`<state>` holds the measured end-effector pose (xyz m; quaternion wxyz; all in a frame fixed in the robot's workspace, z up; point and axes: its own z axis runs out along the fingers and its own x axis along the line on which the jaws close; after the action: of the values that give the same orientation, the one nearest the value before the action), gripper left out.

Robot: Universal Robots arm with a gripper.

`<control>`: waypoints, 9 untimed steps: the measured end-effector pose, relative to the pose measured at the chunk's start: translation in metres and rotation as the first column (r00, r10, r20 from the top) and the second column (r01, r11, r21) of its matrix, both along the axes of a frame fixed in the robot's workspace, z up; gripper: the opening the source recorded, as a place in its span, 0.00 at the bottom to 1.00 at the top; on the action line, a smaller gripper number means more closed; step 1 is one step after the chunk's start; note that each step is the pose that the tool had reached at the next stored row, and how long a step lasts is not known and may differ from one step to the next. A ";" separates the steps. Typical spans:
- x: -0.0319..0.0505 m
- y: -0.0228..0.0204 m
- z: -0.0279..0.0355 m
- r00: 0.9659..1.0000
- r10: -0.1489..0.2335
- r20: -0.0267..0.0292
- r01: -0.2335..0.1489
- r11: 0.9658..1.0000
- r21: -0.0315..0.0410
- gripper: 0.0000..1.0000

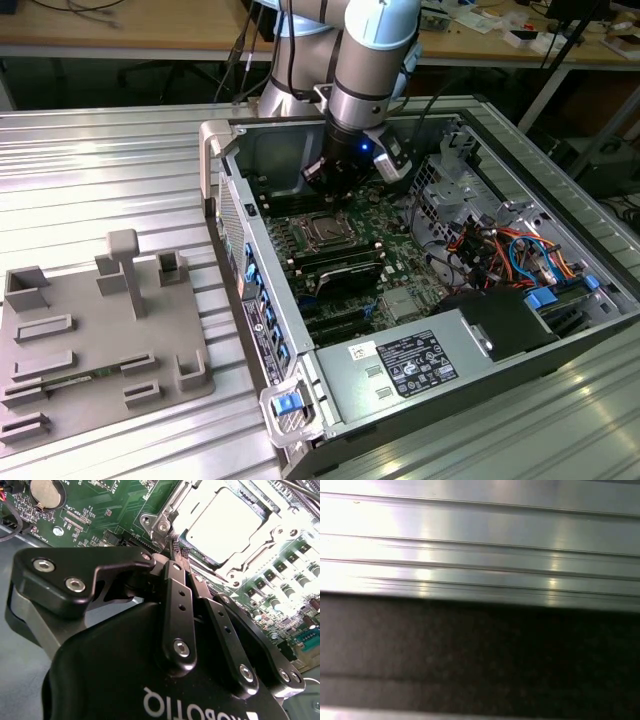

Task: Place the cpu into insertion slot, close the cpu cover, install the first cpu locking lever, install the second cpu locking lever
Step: 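Install the second cpu locking lever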

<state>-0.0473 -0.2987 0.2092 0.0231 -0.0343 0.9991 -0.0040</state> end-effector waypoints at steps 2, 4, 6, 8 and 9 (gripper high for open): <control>0.0000 -0.0005 0.0000 1.000 0.000 0.000 0.000 1.000 0.000 0.11; 0.0000 -0.0016 0.0000 1.000 0.000 0.000 0.000 1.000 0.000 0.11; 0.0000 -0.0020 0.0000 1.000 0.000 0.000 0.000 1.000 0.000 0.11; 0.0000 -0.0023 0.0000 1.000 0.000 0.000 0.000 1.000 0.000 0.11; 0.0000 -0.0024 0.0000 1.000 0.000 0.000 0.000 1.000 0.000 0.11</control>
<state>-0.0473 -0.3010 0.2092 0.0231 -0.0343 0.9991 -0.0040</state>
